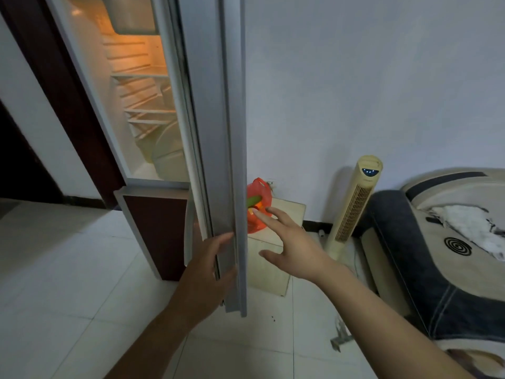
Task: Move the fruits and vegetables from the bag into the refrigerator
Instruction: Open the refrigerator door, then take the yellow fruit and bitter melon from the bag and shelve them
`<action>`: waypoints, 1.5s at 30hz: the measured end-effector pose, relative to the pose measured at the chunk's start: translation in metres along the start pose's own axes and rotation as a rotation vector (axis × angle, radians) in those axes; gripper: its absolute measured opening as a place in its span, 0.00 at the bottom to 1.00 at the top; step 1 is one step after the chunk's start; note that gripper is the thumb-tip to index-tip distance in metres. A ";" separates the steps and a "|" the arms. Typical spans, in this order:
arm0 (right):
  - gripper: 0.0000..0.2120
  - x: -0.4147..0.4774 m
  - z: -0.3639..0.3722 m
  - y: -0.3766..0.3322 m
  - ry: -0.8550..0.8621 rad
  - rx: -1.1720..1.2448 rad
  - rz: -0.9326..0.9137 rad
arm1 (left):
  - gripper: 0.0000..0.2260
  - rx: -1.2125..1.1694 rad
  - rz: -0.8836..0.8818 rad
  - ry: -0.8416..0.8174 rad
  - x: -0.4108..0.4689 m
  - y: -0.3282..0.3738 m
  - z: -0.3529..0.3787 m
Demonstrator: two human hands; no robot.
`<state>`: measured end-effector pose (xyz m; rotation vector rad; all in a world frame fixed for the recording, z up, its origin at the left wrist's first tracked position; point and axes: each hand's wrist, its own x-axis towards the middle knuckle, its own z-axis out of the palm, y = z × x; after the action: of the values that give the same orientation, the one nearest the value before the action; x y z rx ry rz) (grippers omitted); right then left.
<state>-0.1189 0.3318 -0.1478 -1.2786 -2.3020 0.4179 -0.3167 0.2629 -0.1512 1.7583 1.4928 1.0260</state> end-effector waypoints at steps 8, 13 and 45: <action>0.31 -0.032 -0.047 0.070 -0.035 0.074 -0.029 | 0.17 -0.052 -0.177 0.192 -0.022 0.027 0.049; 0.28 -0.054 -0.083 0.124 -0.055 0.093 0.022 | 0.17 -0.011 -0.146 0.163 0.008 0.058 0.102; 0.22 0.117 -0.079 0.412 -0.379 0.035 0.324 | 0.14 0.151 -0.358 -0.401 0.372 -0.065 0.308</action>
<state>0.1632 0.6482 -0.2476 -1.6807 -2.3688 0.8724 -0.0625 0.6510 -0.3007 1.5967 1.5712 0.3638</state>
